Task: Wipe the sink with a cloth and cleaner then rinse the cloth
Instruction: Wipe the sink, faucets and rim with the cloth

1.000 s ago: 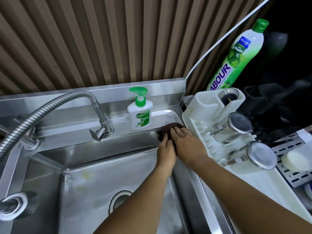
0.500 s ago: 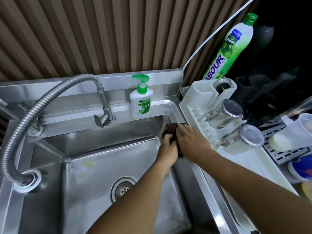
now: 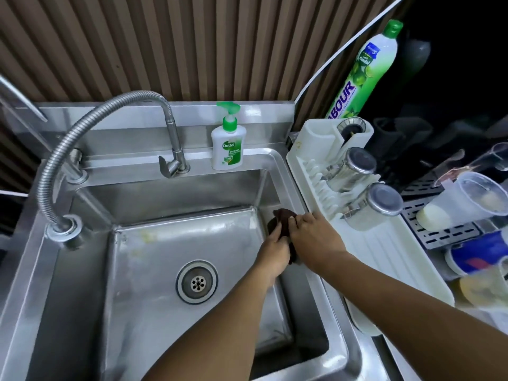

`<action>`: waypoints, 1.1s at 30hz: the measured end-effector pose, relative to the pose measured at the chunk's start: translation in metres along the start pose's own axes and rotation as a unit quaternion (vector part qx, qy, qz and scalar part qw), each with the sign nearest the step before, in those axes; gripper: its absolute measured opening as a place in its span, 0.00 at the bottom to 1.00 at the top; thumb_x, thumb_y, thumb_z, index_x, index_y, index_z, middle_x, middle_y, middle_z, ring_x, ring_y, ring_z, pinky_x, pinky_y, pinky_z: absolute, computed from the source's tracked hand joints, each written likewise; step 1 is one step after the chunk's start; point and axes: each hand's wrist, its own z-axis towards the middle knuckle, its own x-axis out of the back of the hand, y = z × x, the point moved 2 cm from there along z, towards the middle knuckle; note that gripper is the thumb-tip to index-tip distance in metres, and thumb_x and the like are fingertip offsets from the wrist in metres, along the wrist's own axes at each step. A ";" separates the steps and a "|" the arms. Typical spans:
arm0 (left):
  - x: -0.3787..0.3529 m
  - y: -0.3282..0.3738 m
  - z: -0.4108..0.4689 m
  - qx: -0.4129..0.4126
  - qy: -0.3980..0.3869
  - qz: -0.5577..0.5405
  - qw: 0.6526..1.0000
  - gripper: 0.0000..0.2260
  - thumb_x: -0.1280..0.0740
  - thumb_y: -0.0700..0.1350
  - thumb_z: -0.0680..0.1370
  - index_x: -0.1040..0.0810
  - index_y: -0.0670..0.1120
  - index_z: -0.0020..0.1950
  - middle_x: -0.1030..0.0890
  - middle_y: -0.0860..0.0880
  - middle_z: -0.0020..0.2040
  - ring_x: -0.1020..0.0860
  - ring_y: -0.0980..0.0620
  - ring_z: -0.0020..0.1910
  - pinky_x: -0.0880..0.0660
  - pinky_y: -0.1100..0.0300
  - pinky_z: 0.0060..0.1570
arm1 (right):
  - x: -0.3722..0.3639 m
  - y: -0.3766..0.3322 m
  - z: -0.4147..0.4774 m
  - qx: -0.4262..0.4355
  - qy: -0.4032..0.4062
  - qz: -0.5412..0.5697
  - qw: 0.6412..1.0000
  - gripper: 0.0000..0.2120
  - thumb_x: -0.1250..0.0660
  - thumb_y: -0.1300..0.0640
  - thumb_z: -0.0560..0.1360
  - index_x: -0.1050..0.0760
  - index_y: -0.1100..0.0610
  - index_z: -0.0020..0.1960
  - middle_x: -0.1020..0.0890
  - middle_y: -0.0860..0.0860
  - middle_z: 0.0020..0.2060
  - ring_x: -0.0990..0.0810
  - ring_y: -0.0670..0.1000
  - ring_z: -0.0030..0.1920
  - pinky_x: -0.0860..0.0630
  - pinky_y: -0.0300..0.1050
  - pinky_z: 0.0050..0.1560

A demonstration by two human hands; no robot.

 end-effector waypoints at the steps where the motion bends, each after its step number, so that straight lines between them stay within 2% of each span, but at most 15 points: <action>1: -0.003 -0.004 -0.005 0.000 0.002 0.002 1.000 0.21 0.44 0.55 0.80 0.34 0.72 0.72 0.21 0.52 0.67 0.21 0.49 0.62 0.23 0.51 0.63 | -0.002 -0.001 -0.006 0.006 -0.001 -0.005 1.000 0.20 0.37 0.52 0.80 0.29 0.60 0.68 0.23 0.55 0.58 0.25 0.56 0.58 0.32 0.49 0.59; 4: -0.012 -0.015 -0.022 0.003 0.010 0.007 1.000 0.20 0.44 0.54 0.80 0.31 0.71 0.70 0.19 0.54 0.63 0.19 0.52 0.58 0.21 0.54 0.58 | -0.004 -0.005 -0.028 0.028 -0.012 0.004 1.000 0.16 0.41 0.59 0.81 0.28 0.60 0.67 0.23 0.56 0.59 0.25 0.57 0.57 0.30 0.50 0.59; 7: -0.022 -0.026 -0.042 0.006 0.021 0.004 1.000 0.19 0.43 0.50 0.82 0.28 0.67 0.70 0.17 0.52 0.59 0.18 0.50 0.56 0.20 0.56 0.51 | -0.004 -0.011 -0.055 0.040 -0.022 0.026 0.999 0.16 0.43 0.62 0.81 0.28 0.61 0.67 0.23 0.57 0.60 0.26 0.57 0.59 0.26 0.48 0.58; 10: -0.029 -0.031 -0.066 0.007 0.027 0.018 0.999 0.18 0.44 0.44 0.83 0.22 0.59 0.67 0.16 0.48 0.56 0.18 0.47 0.55 0.20 0.50 0.59 | -0.003 -0.016 -0.081 0.029 -0.031 0.072 0.997 0.16 0.44 0.64 0.82 0.29 0.62 0.68 0.23 0.57 0.61 0.27 0.56 0.62 0.25 0.47 0.58; 15: -0.029 -0.034 -0.101 0.043 0.005 0.100 0.994 0.15 0.41 0.42 0.78 0.14 0.47 0.49 0.14 0.42 0.48 0.16 0.40 0.52 0.21 0.44 0.59 | -0.002 -0.021 -0.120 0.040 -0.062 0.108 0.991 0.16 0.44 0.65 0.82 0.27 0.59 0.67 0.22 0.57 0.61 0.26 0.56 0.63 0.26 0.47 0.60; 17: -0.028 -0.033 -0.110 0.063 -0.008 0.153 0.986 0.13 0.40 0.42 0.77 0.15 0.45 0.48 0.14 0.40 0.48 0.17 0.40 0.50 0.20 0.46 0.57 | -0.003 -0.024 -0.135 0.039 -0.094 0.124 0.987 0.15 0.41 0.65 0.80 0.26 0.59 0.65 0.21 0.57 0.58 0.24 0.56 0.60 0.24 0.48 0.60; 20: -0.030 -0.032 -0.124 0.088 -0.040 0.235 0.967 0.11 0.39 0.41 0.76 0.18 0.42 0.52 0.17 0.39 0.51 0.21 0.43 0.47 0.26 0.53 0.46 | 0.000 -0.028 -0.157 0.029 -0.140 0.178 0.974 0.12 0.37 0.65 0.77 0.26 0.60 0.60 0.22 0.55 0.49 0.20 0.56 0.52 0.21 0.49 0.52; 23: -0.034 -0.025 -0.137 0.091 -0.081 0.322 0.939 0.07 0.38 0.41 0.76 0.21 0.41 0.49 0.22 0.43 0.43 0.27 0.45 0.40 0.33 0.54 0.41 | 0.007 -0.028 -0.179 0.022 -0.172 0.239 0.955 0.05 0.38 0.64 0.77 0.31 0.56 0.50 0.29 0.52 0.38 0.24 0.54 0.41 0.26 0.45 0.42; 26: -0.039 -0.011 -0.145 0.068 -0.120 0.410 0.902 0.05 0.38 0.41 0.76 0.24 0.43 0.42 0.26 0.44 0.38 0.31 0.47 0.35 0.36 0.54 0.35 | 0.007 -0.028 -0.195 0.016 -0.208 0.285 0.936 0.02 0.39 0.62 0.77 0.31 0.56 0.48 0.25 0.53 0.42 0.23 0.54 0.42 0.28 0.43 0.40; 29: -0.044 -0.004 -0.147 0.032 -0.142 0.483 0.863 0.10 0.38 0.43 0.78 0.20 0.40 0.44 0.22 0.43 0.41 0.28 0.47 0.37 0.33 0.53 0.38 | 0.006 -0.038 -0.210 -0.006 -0.213 0.340 0.916 0.02 0.39 0.61 0.76 0.28 0.57 0.47 0.23 0.53 0.41 0.22 0.55 0.42 0.29 0.42 0.36; 32: -0.045 -0.002 -0.156 -0.007 -0.171 0.521 0.836 0.12 0.40 0.40 0.80 0.19 0.37 0.46 0.20 0.45 0.42 0.26 0.46 0.41 0.31 0.53 0.41 | 0.019 -0.057 -0.227 -0.019 -0.176 0.372 0.911 0.08 0.40 0.61 0.77 0.24 0.61 0.52 0.20 0.60 0.50 0.21 0.59 0.49 0.27 0.46 0.43; 33: -0.042 -0.003 -0.159 -0.014 -0.180 0.525 0.832 0.12 0.41 0.39 0.81 0.17 0.39 0.50 0.18 0.46 0.46 0.24 0.45 0.45 0.28 0.52 0.44 | 0.023 -0.065 -0.231 -0.013 -0.161 0.383 0.910 0.09 0.40 0.62 0.78 0.24 0.62 0.54 0.21 0.62 0.54 0.22 0.61 0.53 0.26 0.47 0.47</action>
